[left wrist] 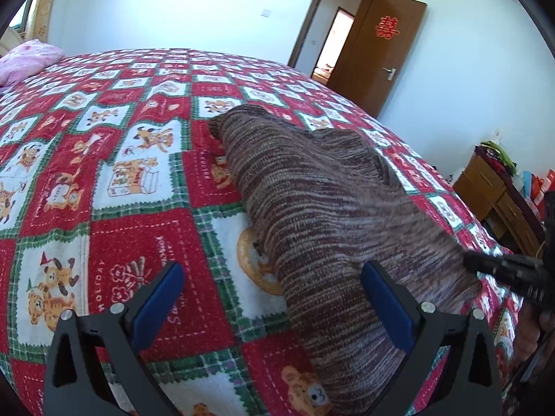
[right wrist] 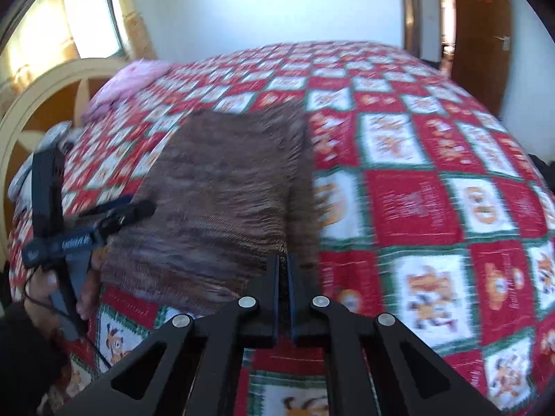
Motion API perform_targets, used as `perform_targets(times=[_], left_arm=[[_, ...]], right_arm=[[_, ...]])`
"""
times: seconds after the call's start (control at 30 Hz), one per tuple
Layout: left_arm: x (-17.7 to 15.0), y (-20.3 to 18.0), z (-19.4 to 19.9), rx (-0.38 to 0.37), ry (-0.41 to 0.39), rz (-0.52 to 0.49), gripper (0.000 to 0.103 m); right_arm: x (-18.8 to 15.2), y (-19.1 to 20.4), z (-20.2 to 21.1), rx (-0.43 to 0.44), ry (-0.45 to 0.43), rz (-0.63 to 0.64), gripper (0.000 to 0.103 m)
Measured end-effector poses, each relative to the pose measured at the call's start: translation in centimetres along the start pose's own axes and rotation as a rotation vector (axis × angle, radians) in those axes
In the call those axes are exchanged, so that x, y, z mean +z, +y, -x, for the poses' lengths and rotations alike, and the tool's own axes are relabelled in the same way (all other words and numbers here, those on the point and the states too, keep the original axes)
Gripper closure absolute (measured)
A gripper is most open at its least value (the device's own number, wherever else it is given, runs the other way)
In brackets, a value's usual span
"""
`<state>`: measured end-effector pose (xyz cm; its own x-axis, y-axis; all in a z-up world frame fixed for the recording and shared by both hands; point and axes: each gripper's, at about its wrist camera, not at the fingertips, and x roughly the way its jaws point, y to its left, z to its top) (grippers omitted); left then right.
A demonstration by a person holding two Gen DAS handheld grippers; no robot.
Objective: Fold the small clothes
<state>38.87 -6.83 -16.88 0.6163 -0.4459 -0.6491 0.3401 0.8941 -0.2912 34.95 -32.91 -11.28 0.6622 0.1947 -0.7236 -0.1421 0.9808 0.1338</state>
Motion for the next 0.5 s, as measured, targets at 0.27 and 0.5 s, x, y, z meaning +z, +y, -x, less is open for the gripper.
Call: perform_targets(times=[0.27,0.5], left_arm=[[0.1,-0.4,-0.5,0.025,0.019,-0.025,0.0],[0.1,-0.6,-0.8,0.04,0.024,-0.03,0.0]], right_arm=[[-1.1,0.4,-2.7,-0.008,0.11,0.024,0.099],[3.6,2.8,0.1,-0.003,-0.042,0.042,0.061]])
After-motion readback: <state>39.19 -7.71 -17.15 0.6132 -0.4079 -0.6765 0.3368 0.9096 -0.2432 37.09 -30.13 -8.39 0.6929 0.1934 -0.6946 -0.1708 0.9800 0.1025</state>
